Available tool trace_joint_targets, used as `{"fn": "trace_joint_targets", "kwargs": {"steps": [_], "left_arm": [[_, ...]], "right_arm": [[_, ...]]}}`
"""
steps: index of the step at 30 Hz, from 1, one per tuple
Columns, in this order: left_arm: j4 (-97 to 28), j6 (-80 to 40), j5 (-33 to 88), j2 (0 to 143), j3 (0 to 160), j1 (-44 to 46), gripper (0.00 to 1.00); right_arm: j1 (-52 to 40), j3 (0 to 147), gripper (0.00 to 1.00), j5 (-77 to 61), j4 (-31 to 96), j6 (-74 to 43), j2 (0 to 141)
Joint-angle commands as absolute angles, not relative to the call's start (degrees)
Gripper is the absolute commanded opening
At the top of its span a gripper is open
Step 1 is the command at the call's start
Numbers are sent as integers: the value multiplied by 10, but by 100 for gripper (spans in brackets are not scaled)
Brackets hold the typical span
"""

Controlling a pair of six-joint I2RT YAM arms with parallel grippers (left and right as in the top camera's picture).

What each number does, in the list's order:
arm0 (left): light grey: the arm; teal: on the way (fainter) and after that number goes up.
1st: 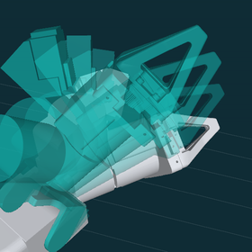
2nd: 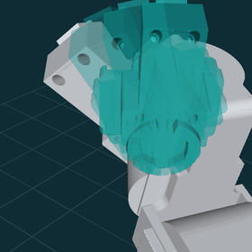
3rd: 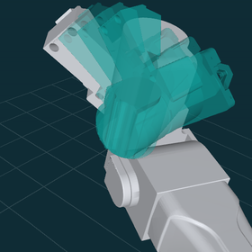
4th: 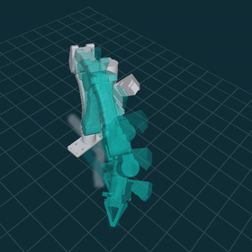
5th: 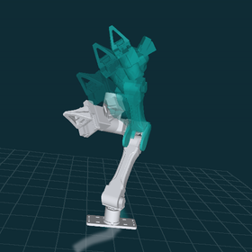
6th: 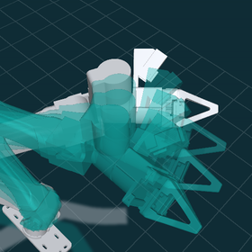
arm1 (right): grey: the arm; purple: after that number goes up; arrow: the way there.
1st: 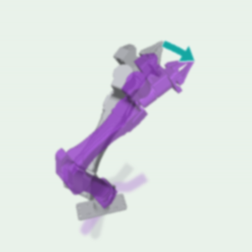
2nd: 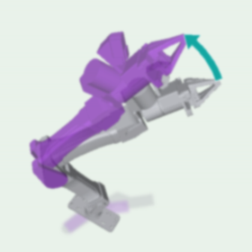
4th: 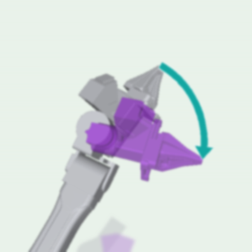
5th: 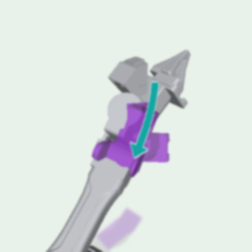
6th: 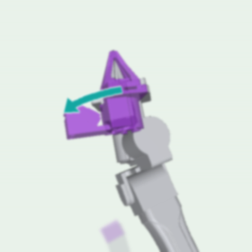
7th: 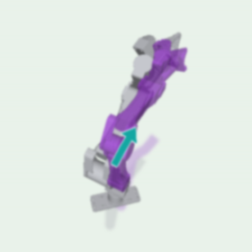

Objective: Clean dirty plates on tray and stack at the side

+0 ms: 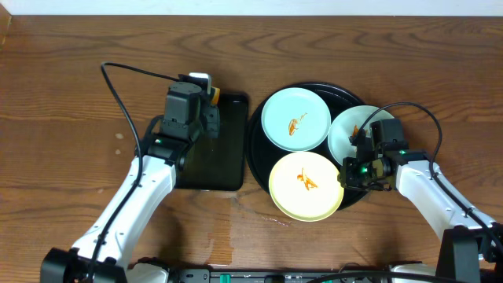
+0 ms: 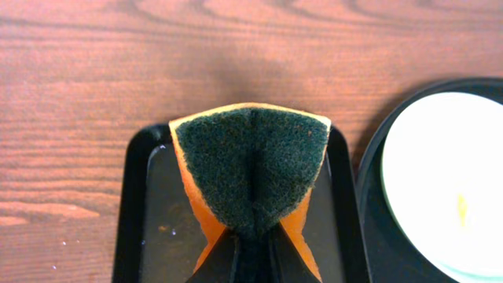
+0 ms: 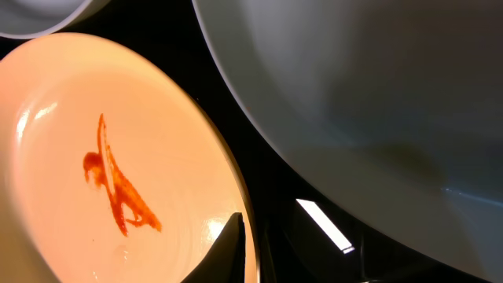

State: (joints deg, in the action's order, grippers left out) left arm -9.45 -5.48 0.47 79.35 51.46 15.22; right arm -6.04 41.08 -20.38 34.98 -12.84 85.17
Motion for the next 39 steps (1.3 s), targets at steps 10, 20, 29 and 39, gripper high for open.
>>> {"fn": "trace_joint_targets", "kwargs": {"steps": [10,20,29,39], "left_arm": [[-79,-45,-7,746,531,152,7],[-68,-45,-7,744,531,152,7],[-87,-65,-6,755,529,152,7],[-185,-175,83,861,526,152,7]], "right_arm": [[-65,407,5,-208,345,-128,855],[-65,407,6,-208,345,-128,855],[-65,407,4,-208,341,-128,855],[-65,407,3,-208,341,-128,855]]}}
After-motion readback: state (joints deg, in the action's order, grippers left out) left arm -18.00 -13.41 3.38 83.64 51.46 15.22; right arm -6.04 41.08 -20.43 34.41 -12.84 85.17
